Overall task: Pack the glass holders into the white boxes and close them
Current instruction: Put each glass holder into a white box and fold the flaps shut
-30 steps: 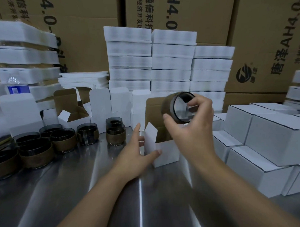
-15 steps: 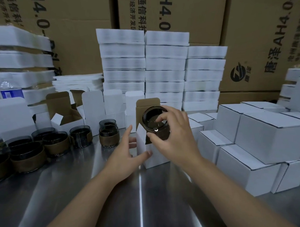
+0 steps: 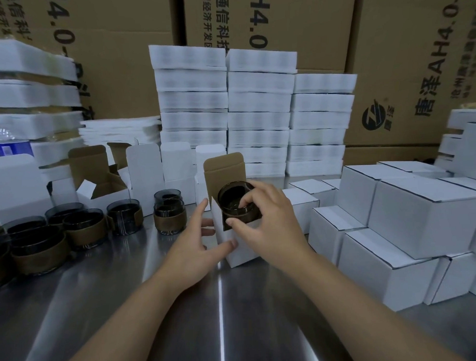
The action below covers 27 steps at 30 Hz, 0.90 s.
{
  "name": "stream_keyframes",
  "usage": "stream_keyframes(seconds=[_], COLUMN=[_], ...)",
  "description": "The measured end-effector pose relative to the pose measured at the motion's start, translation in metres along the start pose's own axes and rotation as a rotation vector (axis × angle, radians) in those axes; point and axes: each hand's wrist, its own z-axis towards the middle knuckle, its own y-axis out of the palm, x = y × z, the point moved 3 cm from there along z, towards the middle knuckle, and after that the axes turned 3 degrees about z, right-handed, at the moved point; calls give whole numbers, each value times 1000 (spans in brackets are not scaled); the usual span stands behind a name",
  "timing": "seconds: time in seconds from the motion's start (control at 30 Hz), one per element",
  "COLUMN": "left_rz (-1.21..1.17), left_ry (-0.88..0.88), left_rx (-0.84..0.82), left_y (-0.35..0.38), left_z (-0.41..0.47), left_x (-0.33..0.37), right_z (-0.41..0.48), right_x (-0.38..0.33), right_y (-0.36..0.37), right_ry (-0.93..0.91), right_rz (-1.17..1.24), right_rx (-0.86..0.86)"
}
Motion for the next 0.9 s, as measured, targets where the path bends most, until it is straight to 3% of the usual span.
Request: stream_keyframes(seconds=[0.3, 0.53, 0.67, 0.77, 0.9], left_rz=[32, 31, 40, 25, -2], left_ry=[-9, -20, -19, -21, -11], left_rx=[-6, -10, -6, 22, 26], left_y=[-1, -1, 0, -1, -1], left_z=[-2, -2, -3, -3, -4], left_x=[4, 5, 6, 7, 12], right_z=[1, -2, -6, -6, -2], right_x=[12, 20, 25, 24, 19], right_y=[-1, 4, 8, 6, -3], right_ry=[19, 49, -26, 37, 151], right_rz=[-119, -29, -110, 46, 412], right_rx=[-8, -110, -180, -147, 85])
